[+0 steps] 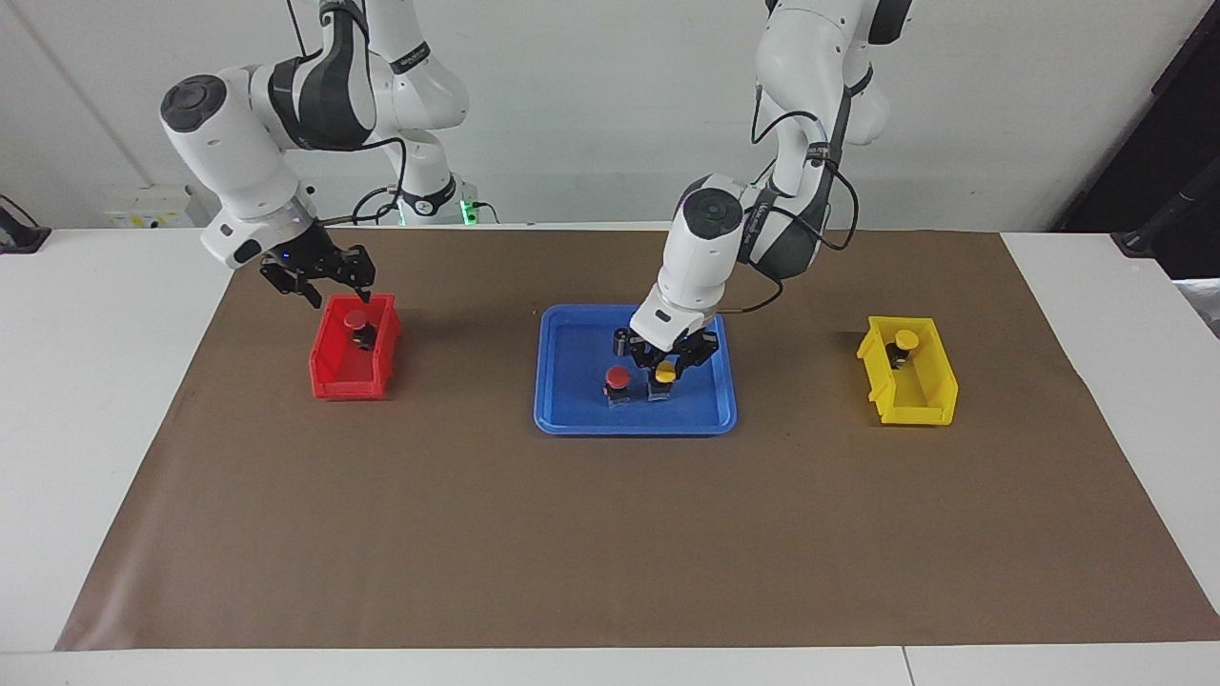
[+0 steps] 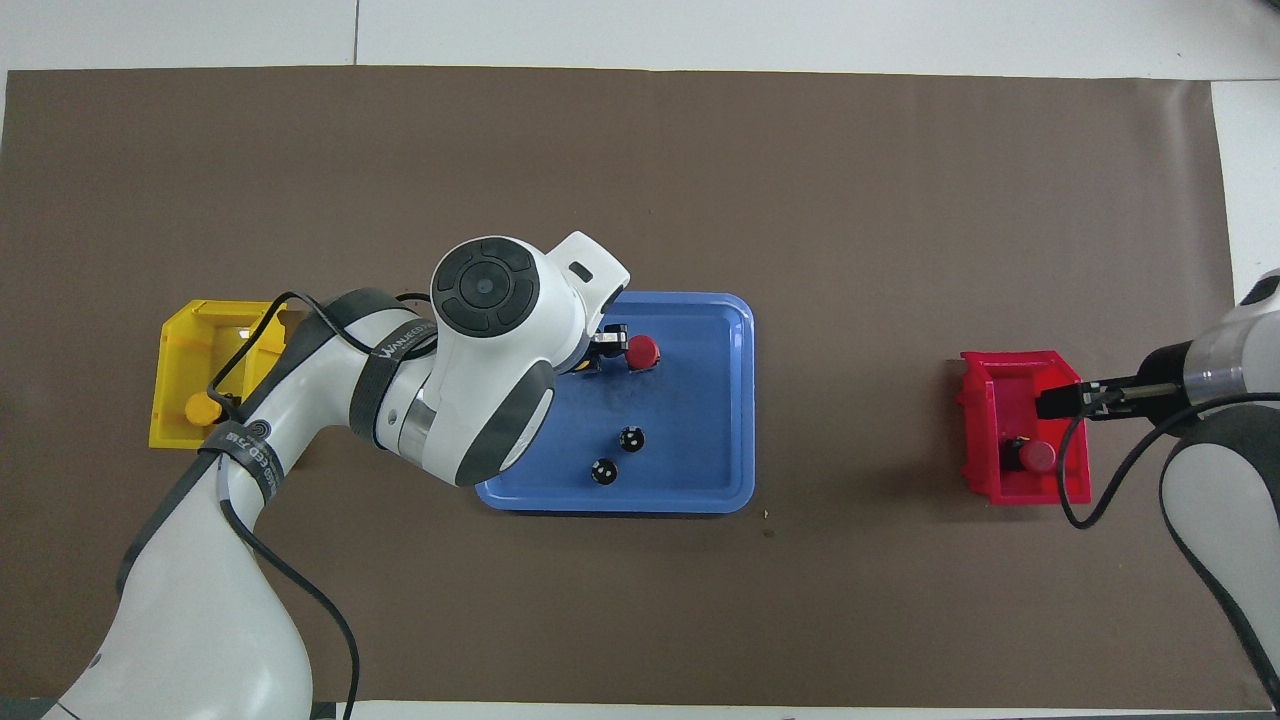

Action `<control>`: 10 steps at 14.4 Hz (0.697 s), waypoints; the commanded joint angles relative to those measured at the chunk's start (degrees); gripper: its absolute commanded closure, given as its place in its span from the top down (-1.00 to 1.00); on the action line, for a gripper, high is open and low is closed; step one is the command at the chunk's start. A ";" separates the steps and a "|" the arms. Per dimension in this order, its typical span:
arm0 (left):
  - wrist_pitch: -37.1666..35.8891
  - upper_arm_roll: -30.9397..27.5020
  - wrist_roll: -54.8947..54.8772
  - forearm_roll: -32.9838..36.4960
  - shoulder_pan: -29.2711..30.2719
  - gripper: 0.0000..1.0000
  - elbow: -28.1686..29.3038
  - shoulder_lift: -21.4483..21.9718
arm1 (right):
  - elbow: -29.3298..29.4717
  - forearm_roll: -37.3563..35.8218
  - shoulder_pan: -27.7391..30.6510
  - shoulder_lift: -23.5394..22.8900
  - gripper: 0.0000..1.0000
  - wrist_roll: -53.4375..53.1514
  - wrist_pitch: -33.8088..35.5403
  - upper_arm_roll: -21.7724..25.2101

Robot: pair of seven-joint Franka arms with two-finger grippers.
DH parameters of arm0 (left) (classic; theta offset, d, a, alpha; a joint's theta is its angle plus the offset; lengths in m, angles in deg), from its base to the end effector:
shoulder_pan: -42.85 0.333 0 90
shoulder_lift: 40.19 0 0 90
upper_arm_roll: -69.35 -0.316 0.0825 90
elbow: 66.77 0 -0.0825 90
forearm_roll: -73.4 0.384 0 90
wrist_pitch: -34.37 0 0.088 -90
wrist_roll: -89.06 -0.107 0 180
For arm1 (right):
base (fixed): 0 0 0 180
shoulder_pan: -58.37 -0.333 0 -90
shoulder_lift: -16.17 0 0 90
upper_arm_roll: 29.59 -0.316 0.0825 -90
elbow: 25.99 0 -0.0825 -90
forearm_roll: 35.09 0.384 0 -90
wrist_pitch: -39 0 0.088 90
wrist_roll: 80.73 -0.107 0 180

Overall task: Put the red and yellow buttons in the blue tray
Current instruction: 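Release the yellow button into the tray while the right gripper returns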

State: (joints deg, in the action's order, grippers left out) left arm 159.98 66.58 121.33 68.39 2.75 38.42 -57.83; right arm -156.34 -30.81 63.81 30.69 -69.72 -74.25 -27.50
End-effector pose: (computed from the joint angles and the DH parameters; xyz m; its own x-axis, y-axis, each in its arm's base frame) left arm 0.5018 -0.3891 0.3680 0.9991 -0.0414 0.0089 -0.0420 -0.9963 0.0752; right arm 0.4619 -0.0569 0.4558 0.9990 0.0323 -0.0310 0.0296 -0.9960 -0.0837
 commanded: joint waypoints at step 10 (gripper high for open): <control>-1.07 -0.83 0.43 1.94 -0.69 0.34 -0.77 -0.29 | -11.50 -2.52 1.59 -2.40 0.40 2.35 -14.01 -1.13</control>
State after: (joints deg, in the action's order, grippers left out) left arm 159.27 66.38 121.32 69.40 2.75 38.41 -57.95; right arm -167.01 -32.80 64.66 28.47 -68.87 -86.62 -28.08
